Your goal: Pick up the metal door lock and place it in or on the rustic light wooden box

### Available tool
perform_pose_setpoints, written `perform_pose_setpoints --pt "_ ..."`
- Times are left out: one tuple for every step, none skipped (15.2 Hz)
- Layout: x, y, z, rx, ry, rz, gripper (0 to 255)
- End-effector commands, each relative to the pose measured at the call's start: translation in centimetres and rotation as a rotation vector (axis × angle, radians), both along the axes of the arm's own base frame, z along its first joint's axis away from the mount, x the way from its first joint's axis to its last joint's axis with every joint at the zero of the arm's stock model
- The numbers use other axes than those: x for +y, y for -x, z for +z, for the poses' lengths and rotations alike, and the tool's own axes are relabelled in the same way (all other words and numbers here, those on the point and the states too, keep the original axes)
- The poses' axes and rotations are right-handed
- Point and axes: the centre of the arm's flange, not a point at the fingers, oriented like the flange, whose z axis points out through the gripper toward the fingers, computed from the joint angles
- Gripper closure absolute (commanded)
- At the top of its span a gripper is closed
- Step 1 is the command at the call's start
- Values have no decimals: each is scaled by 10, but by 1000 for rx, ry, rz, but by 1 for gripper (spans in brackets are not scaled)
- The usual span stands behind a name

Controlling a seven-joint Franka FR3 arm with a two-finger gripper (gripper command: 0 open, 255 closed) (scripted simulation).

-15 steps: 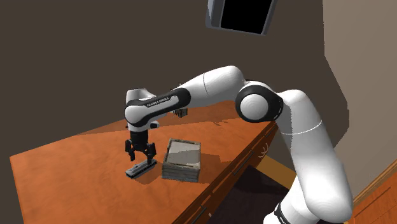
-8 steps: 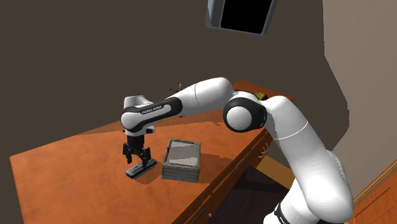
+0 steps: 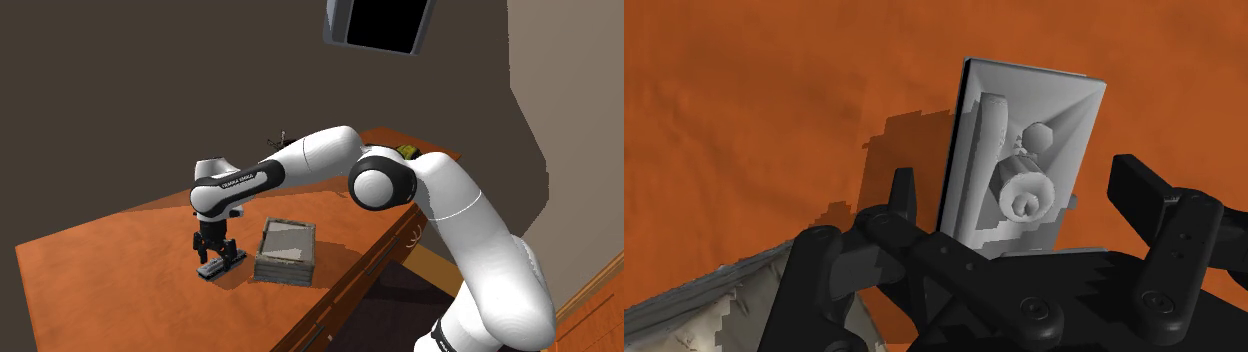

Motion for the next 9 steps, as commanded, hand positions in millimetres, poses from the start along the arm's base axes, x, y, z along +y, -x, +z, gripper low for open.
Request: perform_pose_setpoints --pt "0 0 0 0 0 0 0" --pt "0 0 0 0 0 0 0" --pt "0 0 0 0 0 0 0" --pt "0 0 0 0 0 0 255" --pt "0 0 0 0 0 0 255" --pt "0 0 0 0 0 0 255" --pt "0 0 0 0 0 0 255" --pt "0 0 0 0 0 0 255" --pt "0 0 0 0 0 0 255"
